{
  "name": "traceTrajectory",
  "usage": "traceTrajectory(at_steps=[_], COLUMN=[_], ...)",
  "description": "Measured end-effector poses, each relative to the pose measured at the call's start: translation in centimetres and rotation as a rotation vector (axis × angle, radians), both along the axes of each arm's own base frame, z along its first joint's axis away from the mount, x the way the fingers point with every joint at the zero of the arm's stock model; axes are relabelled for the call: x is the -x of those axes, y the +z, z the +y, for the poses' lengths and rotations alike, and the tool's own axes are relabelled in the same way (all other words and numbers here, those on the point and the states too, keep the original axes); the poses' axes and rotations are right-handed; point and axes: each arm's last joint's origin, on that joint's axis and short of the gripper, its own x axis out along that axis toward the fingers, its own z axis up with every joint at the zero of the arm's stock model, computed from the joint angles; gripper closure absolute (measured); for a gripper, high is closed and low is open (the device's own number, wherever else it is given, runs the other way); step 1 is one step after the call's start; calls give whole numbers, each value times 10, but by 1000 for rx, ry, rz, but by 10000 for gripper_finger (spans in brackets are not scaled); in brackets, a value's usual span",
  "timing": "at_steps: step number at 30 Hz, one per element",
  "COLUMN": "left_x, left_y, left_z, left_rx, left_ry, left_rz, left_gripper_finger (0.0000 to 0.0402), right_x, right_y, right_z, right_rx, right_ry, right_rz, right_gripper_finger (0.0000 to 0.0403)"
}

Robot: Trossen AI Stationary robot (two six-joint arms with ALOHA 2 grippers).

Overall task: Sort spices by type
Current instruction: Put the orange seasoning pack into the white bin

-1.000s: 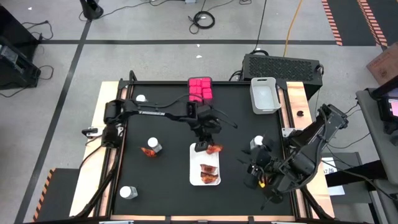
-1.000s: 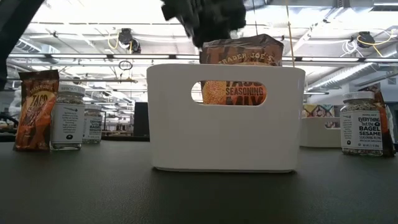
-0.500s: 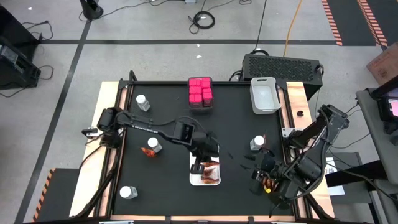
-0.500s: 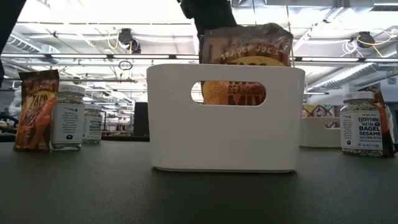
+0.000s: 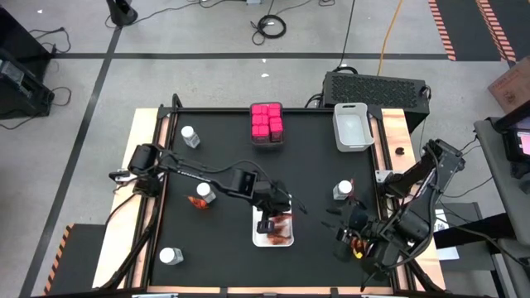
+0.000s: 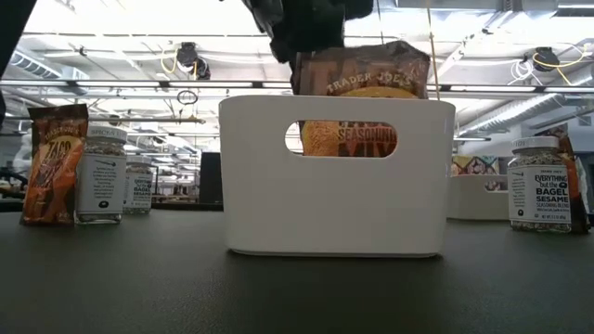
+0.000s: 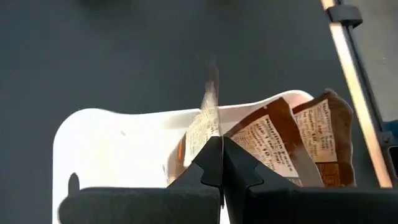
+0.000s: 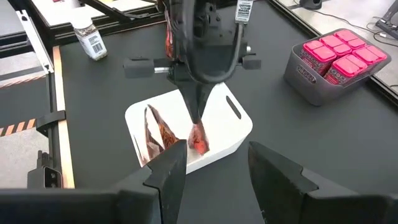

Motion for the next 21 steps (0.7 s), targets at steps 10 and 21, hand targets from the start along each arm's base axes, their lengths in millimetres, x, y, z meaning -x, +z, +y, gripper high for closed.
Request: traceTrajectory(at_steps=[10, 21], left_x=[3, 10], left_y=[-2, -6], left_z=[1, 3], left_rx=[28, 25], left_ry=[-5, 4], left_rz=[50, 133], left_gripper_finger=[389, 295], right_x=[1, 1], right_y=[0, 0], right_z=[2, 2], right_rx=[-18, -12], right_ry=[13, 14], right_rz=[14, 13], right_gripper_finger=[239, 239])
